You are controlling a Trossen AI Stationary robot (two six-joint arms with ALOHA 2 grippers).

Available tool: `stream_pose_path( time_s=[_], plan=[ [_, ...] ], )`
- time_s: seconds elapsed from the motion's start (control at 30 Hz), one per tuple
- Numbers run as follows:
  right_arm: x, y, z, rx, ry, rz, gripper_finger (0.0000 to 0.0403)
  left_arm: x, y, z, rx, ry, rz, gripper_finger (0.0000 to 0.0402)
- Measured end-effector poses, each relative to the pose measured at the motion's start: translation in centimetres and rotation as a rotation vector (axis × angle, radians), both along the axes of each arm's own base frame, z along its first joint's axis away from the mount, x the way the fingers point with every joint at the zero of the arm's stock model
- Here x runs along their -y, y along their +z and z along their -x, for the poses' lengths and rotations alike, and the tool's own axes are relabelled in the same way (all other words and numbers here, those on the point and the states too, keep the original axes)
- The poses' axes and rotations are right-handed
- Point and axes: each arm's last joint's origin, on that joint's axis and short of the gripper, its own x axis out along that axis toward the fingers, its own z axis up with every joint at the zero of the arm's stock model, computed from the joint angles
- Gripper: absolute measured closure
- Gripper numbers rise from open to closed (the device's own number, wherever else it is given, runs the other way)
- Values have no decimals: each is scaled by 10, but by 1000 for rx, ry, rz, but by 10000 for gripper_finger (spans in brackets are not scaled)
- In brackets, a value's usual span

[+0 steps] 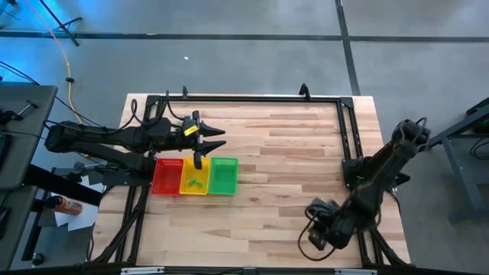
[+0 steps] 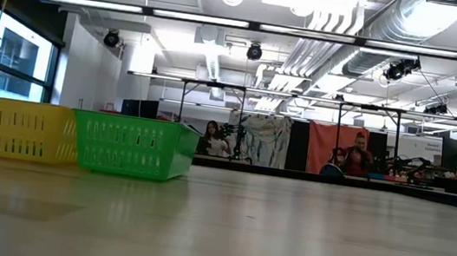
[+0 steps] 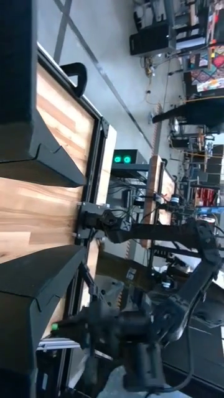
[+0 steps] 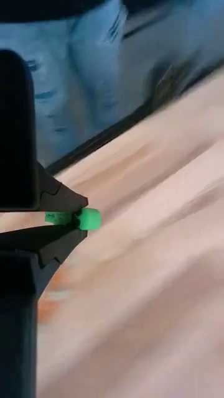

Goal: Sort Halloween decoration
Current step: Put the green skeleton toy into the yellow bin

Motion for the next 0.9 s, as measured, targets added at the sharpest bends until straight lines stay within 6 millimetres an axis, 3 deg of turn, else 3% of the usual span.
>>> stream_pose_path(
  time_s=[0.2, 0.37, 0.5, 0.7, 0.9],
  plan=[
    [36, 35, -51, 340, 165, 390, 398, 0, 6, 7, 30, 0, 1, 250],
    [91, 53, -100, 522, 163, 595, 397, 0, 7, 9, 37, 0, 1, 250],
    [137, 75, -127, 727, 191, 706, 397, 0, 7, 9, 36, 0, 1, 250],
    [187, 102, -140, 992, 207, 846, 397, 0, 7, 8, 33, -1, 1, 250],
    [205, 101, -141, 997, 245, 839, 397, 0, 7, 8, 33, 0, 1, 250]
  ],
)
